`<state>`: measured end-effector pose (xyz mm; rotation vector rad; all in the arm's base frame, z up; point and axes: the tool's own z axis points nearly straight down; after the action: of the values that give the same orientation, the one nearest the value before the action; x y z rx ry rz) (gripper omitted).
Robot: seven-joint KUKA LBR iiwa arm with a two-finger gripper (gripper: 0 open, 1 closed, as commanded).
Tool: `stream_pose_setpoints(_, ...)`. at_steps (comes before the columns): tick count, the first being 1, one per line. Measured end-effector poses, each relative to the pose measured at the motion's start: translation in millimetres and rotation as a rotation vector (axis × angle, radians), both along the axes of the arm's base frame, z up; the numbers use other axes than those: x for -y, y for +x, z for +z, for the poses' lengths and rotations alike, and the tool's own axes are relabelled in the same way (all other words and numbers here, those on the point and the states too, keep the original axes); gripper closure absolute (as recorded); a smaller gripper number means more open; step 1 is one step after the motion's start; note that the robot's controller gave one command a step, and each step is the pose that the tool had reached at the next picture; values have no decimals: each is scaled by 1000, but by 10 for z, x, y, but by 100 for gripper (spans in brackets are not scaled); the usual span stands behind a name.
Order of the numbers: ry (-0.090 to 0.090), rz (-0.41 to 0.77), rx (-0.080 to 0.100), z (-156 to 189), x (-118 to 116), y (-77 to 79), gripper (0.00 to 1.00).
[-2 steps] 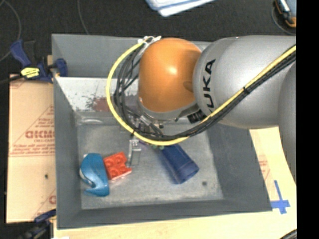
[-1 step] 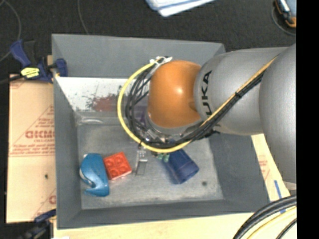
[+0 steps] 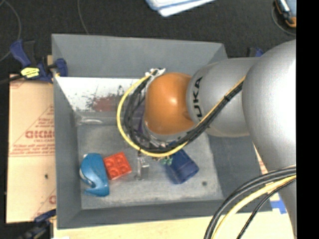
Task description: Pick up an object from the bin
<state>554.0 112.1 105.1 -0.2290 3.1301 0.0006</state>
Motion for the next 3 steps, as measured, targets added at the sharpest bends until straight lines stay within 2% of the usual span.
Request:
stream_pose_setpoints(1,-1,154,19,70,-731,-496,0)
stream_pose_setpoints(2,0,248,7,-282,-664,-45,0)
stream_pose_setpoints(3,1,81,18,-17,-712,-63,100)
